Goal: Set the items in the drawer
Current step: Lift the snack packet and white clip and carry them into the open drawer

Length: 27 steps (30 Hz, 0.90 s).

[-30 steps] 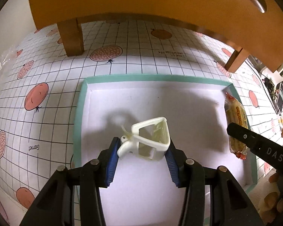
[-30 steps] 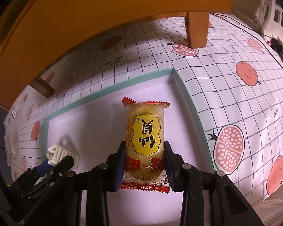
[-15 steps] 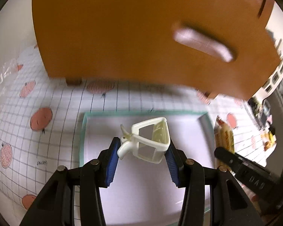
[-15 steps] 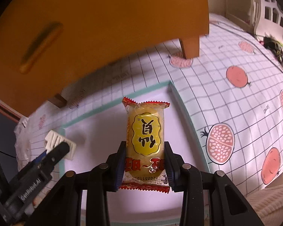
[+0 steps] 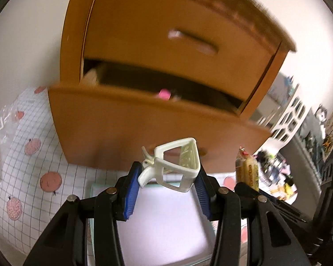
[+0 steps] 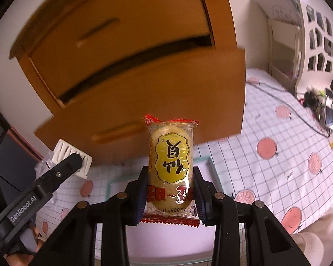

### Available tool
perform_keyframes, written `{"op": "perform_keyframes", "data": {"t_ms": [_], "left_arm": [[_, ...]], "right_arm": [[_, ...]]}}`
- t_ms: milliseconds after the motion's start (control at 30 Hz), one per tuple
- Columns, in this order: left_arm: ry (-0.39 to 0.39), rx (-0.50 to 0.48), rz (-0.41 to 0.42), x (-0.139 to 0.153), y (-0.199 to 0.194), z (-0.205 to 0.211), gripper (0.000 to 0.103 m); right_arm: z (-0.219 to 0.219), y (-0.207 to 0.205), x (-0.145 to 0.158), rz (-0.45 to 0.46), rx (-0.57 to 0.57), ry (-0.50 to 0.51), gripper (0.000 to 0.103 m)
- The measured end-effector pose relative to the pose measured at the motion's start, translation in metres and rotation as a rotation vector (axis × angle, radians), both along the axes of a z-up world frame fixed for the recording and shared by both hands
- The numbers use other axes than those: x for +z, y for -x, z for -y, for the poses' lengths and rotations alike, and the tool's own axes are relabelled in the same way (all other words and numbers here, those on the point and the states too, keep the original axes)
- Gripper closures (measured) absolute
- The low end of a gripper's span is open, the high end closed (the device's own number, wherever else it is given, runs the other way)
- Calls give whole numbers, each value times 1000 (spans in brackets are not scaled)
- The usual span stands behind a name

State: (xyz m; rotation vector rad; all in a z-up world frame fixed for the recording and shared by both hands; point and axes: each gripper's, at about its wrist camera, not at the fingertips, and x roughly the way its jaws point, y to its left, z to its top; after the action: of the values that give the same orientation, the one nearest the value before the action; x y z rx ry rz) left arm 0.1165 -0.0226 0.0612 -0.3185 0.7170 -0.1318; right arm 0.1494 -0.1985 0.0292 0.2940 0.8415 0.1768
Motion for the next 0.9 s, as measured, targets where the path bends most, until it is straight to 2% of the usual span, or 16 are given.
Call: {"op": "perform_keyframes", "data": {"t_ms": [167,467,900], "left_arm": [[29,-8,70,30,5,-5,54],[6,2,142,66,-8,-18,54],[-35,9,196,94,-31,-32,54]], "right_arm": [[1,2,34,74,0,-3,64],[5,-5,84,190,-1,11,64],[-11,-44,128,220,22,39,64]]}}
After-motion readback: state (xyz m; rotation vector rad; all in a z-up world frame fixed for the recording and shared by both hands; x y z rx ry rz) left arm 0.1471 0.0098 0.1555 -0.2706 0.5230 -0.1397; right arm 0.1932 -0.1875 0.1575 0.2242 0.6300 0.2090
